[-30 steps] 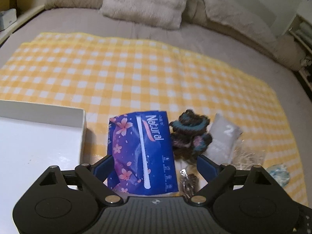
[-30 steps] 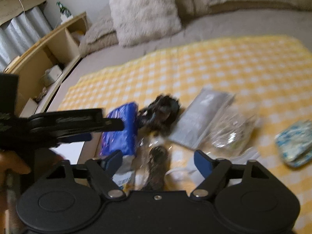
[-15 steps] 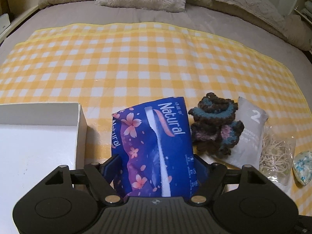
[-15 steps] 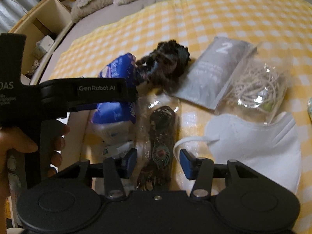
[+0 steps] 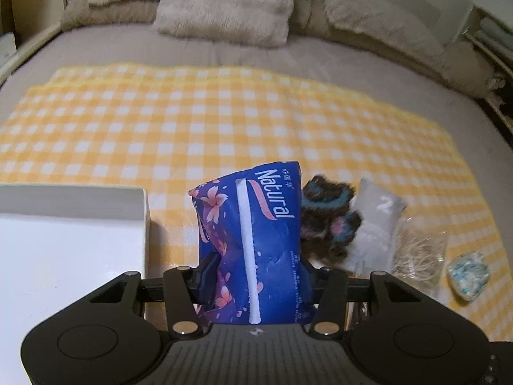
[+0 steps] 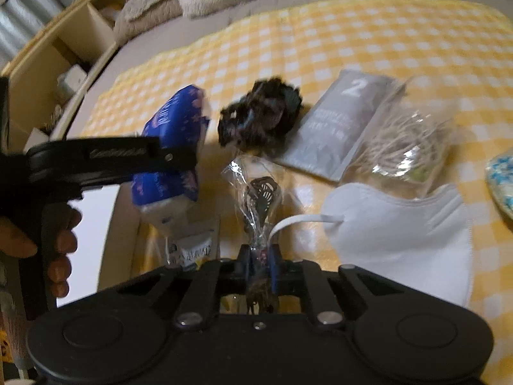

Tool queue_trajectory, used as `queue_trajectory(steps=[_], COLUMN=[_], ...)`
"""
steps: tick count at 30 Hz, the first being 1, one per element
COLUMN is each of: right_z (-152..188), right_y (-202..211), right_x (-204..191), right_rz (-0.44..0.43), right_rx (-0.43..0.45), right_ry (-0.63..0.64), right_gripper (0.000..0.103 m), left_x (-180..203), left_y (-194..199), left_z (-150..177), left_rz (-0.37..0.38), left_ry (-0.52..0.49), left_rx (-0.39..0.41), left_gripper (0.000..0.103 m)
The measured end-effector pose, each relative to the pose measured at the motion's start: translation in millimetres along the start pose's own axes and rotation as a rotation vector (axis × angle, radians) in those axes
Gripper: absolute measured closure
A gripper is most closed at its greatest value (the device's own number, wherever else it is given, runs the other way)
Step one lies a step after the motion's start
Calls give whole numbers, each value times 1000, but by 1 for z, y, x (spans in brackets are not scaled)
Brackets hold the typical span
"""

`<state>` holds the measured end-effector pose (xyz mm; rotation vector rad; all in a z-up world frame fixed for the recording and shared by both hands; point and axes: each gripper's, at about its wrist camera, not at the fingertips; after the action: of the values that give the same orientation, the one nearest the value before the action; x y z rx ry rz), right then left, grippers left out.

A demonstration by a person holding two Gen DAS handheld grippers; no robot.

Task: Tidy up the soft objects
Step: 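Grasp the blue tissue pack with the left tool while the right tool grasps the bagged cable, then carry the tissue pack and bagged cable into the white tray with both tools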

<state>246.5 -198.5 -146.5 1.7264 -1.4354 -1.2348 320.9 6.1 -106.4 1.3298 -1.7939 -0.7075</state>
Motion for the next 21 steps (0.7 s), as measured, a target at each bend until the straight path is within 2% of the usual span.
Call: queue_trajectory(steps=[8, 14, 21], right_z=[-2, 1, 3], right_y=[47, 78, 86], right_x=[-6, -21, -48], right_rz=[-1, -18, -67], right_rx=[168, 313, 355], right_ry=[-14, -26, -45], right_gripper=[91, 91, 91], left_x=[12, 1, -41], left_y=[65, 108, 146], left_z=[7, 17, 38], left_rz=[7, -44, -118], left_ry=[-74, -123, -104], left_rx=[115, 189, 228], left_gripper=[52, 52, 52])
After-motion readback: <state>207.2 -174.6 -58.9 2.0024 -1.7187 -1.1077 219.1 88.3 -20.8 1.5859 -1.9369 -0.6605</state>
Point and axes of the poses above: each gripper's, at about its wrist camera, not at the fingertips, and y roughly against the way its jaws point, x to its right, z to its underside, and after that the axes turned 7 degrees about z, right-handed
